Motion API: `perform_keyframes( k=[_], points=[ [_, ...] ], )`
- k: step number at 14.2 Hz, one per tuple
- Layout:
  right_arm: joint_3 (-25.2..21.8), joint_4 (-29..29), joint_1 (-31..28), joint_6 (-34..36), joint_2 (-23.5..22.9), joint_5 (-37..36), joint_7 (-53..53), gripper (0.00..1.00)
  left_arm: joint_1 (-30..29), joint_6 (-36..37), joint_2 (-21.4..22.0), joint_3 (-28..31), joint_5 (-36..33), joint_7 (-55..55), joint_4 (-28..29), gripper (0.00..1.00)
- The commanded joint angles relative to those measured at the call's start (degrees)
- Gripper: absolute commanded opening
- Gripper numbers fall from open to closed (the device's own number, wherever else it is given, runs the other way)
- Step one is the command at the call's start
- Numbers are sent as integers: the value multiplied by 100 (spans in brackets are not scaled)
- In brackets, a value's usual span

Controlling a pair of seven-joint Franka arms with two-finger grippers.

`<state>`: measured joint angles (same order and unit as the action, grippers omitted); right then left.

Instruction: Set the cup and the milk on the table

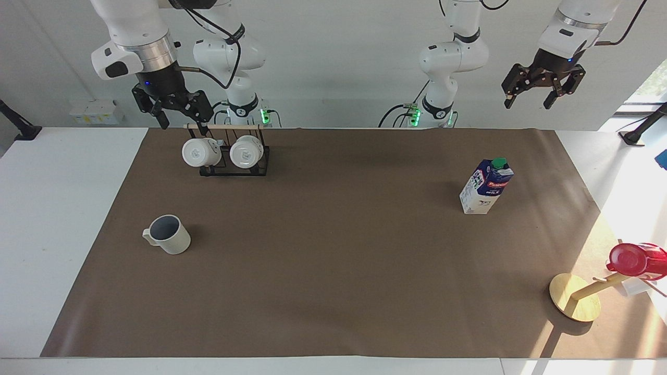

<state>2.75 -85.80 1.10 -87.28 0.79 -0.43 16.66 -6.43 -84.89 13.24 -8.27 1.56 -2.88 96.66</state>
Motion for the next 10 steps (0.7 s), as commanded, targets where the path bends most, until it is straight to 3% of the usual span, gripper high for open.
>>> perform_keyframes(
  k=[1,10],
  points=[
    [33,-191,-57,-167,123,-10,110,100,-104,139,-32,-35,90,-11,-130,100],
    [15,-156,-83,-325,79,-36,31,100,-69,148,-23,-35,90,-20,-130,100]
  ],
)
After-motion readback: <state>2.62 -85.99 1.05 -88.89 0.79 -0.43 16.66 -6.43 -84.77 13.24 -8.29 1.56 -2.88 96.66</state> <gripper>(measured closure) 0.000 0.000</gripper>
